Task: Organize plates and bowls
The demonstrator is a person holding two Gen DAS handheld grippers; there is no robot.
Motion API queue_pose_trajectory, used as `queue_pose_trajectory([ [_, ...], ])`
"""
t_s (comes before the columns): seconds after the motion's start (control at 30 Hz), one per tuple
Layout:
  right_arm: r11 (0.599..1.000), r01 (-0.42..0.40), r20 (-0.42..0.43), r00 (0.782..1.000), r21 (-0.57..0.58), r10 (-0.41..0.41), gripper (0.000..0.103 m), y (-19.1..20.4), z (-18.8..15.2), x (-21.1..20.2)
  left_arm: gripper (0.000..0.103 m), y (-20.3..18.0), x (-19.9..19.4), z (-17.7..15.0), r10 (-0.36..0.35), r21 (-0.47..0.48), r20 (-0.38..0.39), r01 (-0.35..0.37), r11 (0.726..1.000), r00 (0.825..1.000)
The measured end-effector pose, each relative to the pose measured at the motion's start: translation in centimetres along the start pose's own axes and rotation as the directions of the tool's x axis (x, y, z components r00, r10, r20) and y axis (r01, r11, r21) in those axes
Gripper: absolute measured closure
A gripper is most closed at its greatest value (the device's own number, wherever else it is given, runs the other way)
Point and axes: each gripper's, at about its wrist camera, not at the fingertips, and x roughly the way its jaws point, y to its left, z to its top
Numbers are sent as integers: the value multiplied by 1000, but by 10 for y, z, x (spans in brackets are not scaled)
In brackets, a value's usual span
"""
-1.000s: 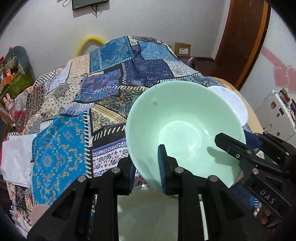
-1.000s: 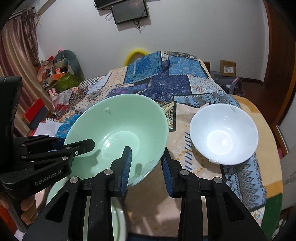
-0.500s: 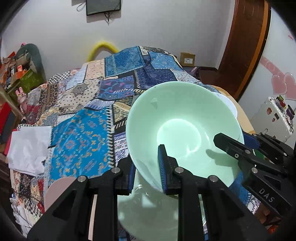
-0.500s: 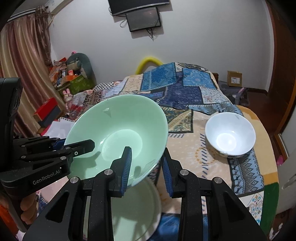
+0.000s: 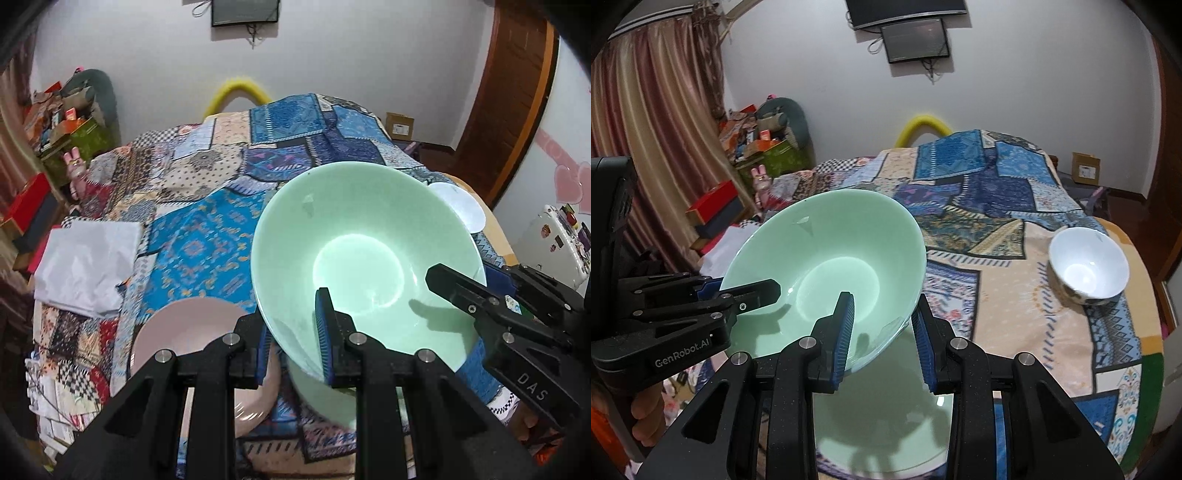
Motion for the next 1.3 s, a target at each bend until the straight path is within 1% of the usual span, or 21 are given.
queue_pose_trajectory([
  [0.17, 999, -31, -16, 999, -27, 31, 74, 22, -4, 9, 81, 22, -7, -13, 24, -24, 1, -24, 999, 1000],
  [0.33, 997, -56, -35, 998, -44, 55, 74, 40, -8, 19, 81, 46, -9, -26, 39, -55, -14, -40, 998, 999],
  [0.73, 990, -107, -119, 988, -88, 96, 74, 76, -22, 52, 81, 92, 7, -53, 63, -111, -75, -71, 991, 995],
  [0.97, 988, -122, -171, 980, -96, 104, 74, 90, -31, 70, 81, 110, 21, -66, 62, -137, -114, -78, 987, 992],
  [1.3, 986, -134, -227, 968, -100, 108, 74, 102, -40, 91, 81, 126, 39, -78, 58, -163, -154, -83, 983, 986],
])
